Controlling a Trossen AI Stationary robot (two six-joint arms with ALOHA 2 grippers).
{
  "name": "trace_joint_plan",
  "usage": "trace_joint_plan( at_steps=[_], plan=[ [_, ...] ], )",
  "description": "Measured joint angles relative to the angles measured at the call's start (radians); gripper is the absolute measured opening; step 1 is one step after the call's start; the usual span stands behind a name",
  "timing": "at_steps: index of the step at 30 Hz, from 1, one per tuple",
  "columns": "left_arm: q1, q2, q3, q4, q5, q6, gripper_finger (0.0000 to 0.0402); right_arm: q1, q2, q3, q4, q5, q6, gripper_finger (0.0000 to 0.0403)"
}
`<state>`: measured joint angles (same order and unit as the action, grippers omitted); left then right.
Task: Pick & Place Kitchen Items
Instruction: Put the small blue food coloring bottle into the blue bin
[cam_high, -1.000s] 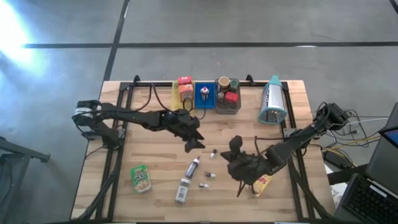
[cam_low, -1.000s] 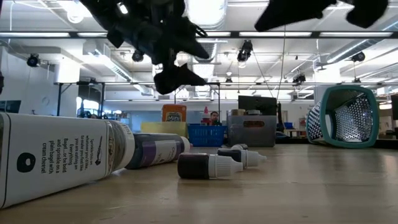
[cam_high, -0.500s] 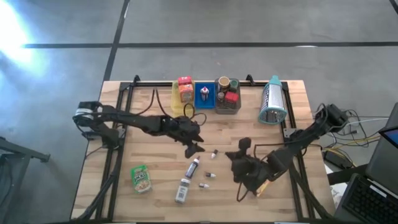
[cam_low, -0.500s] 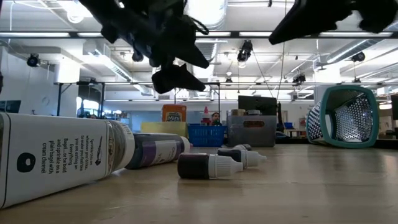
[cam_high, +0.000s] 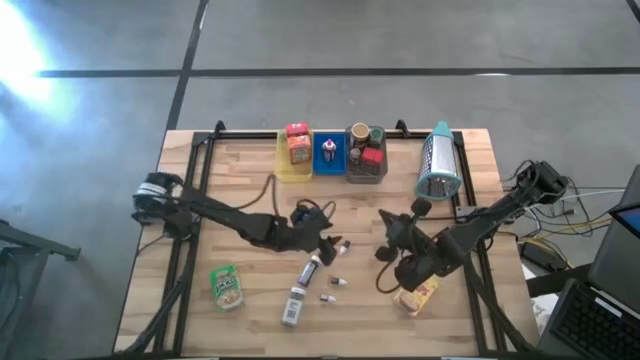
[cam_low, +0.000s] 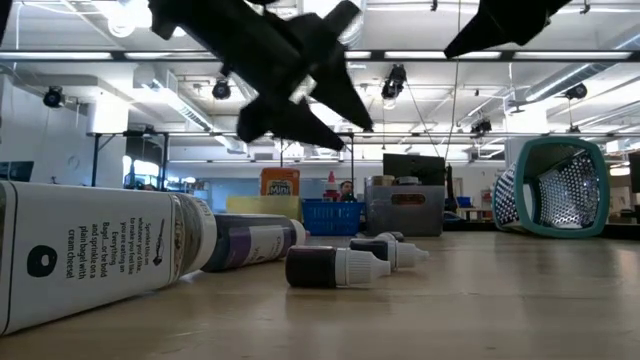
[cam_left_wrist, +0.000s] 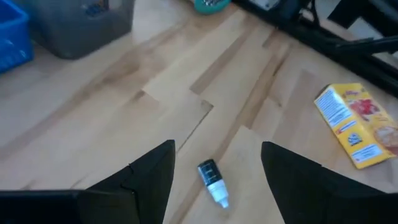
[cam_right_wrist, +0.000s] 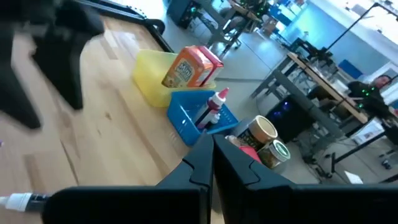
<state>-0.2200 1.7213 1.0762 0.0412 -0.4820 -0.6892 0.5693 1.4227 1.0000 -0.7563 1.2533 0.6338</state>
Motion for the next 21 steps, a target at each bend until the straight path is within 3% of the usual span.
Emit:
trace_joint_plan(
  at_steps=[3, 12, 21],
  plan=[
    [0.0, 0.077, 0.078, -0.062, 0.022, 0.01, 0.0245, -0.013, -0.027, -0.002, 0.001, -0.033, 0.007, 0.0008],
    [0.05, 0.233, 0.389, -0.504, 0.166, -0.106, 0.0245, -0.013, -0.135, -0.085, -0.004, -0.076, 0.071, 0.0008],
    [0.058, 0.296, 0.528, -0.523, 0.174, -0.062, 0.0245, -0.011, -0.266, -0.222, 0.006, -0.113, 0.143, 0.0008]
  ],
)
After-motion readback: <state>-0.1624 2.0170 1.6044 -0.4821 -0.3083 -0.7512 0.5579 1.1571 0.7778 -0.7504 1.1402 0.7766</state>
